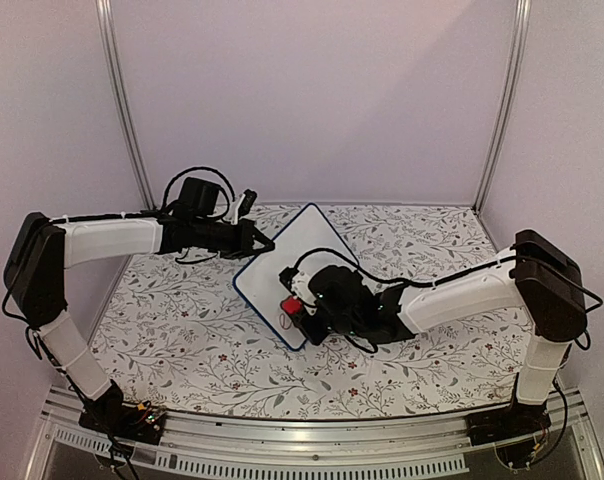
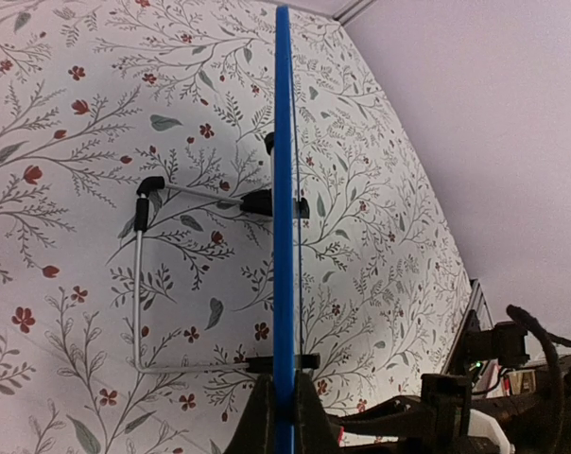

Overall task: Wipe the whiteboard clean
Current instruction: Erase the whiteboard at the center of the board.

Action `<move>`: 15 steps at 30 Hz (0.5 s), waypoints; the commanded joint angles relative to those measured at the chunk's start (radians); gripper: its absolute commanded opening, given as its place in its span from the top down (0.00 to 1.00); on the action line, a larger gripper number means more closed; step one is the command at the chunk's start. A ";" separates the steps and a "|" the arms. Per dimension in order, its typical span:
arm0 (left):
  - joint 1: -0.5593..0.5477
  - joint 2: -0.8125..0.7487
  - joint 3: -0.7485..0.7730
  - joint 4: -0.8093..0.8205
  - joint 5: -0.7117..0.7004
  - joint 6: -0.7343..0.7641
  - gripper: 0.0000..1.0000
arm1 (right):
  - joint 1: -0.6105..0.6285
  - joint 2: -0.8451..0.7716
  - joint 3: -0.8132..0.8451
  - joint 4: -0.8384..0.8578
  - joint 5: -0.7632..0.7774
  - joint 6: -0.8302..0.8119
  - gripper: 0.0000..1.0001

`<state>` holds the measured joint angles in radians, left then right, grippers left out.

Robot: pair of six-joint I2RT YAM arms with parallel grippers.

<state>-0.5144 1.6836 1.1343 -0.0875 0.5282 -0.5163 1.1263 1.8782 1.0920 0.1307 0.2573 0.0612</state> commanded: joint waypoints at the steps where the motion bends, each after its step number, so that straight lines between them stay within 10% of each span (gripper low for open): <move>1: -0.021 0.019 0.010 -0.018 0.026 0.015 1.00 | 0.022 -0.002 0.018 -0.008 0.010 -0.022 1.00; 15: -0.021 0.017 0.009 -0.017 0.026 0.015 1.00 | 0.054 0.011 0.030 -0.011 0.031 -0.050 1.00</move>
<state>-0.5163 1.6840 1.1343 -0.0895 0.5327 -0.5163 1.1629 1.8782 1.0927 0.1268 0.2741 0.0265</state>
